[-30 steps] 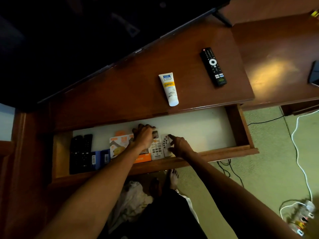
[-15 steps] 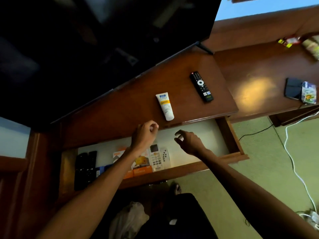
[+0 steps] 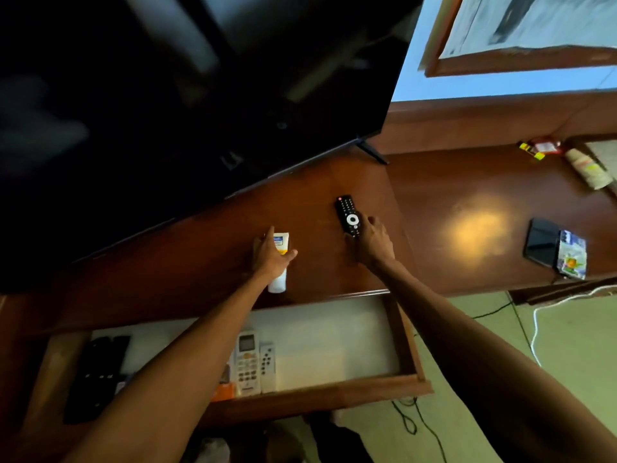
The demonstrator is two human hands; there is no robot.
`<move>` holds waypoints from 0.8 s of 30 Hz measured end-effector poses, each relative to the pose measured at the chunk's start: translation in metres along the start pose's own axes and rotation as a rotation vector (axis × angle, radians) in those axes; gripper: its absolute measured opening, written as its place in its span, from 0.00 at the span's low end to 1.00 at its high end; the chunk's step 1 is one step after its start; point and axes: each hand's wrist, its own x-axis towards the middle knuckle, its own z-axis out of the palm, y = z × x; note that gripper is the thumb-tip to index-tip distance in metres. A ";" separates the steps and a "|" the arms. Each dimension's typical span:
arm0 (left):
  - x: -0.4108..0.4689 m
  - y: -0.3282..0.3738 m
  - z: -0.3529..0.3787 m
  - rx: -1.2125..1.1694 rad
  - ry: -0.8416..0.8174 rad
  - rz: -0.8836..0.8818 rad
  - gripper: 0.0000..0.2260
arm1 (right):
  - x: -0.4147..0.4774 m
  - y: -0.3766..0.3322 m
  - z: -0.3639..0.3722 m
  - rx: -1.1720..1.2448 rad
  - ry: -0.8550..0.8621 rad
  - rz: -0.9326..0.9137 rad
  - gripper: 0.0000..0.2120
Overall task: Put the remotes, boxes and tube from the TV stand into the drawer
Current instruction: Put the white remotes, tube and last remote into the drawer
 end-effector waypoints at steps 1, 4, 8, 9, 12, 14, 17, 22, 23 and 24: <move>0.005 0.002 0.004 0.022 0.004 -0.015 0.38 | 0.012 0.004 -0.002 -0.011 -0.013 -0.009 0.30; 0.018 0.007 0.014 0.083 0.011 -0.042 0.35 | 0.041 0.011 0.001 -0.020 -0.078 -0.018 0.34; 0.017 0.005 0.022 0.163 0.094 0.014 0.29 | 0.056 0.016 0.012 -0.078 -0.165 -0.031 0.37; 0.016 0.003 0.024 0.180 0.105 0.021 0.28 | 0.056 0.019 0.016 -0.103 -0.170 -0.047 0.37; 0.010 0.005 0.025 0.192 0.116 0.027 0.28 | 0.056 0.026 0.023 -0.115 -0.164 -0.095 0.37; 0.003 0.007 0.023 0.156 0.119 0.037 0.28 | 0.050 0.029 0.022 -0.077 -0.145 -0.120 0.32; -0.014 0.007 0.019 0.091 0.144 0.055 0.28 | 0.026 0.030 0.017 -0.022 -0.130 -0.161 0.30; -0.054 -0.004 0.018 0.020 0.099 0.110 0.28 | -0.032 0.024 0.007 -0.019 -0.173 -0.211 0.34; -0.061 -0.007 0.019 0.019 0.091 0.117 0.28 | -0.041 0.024 0.006 -0.021 -0.195 -0.216 0.34; -0.069 -0.012 0.020 0.025 0.083 0.134 0.29 | -0.053 0.023 0.005 -0.019 -0.211 -0.213 0.34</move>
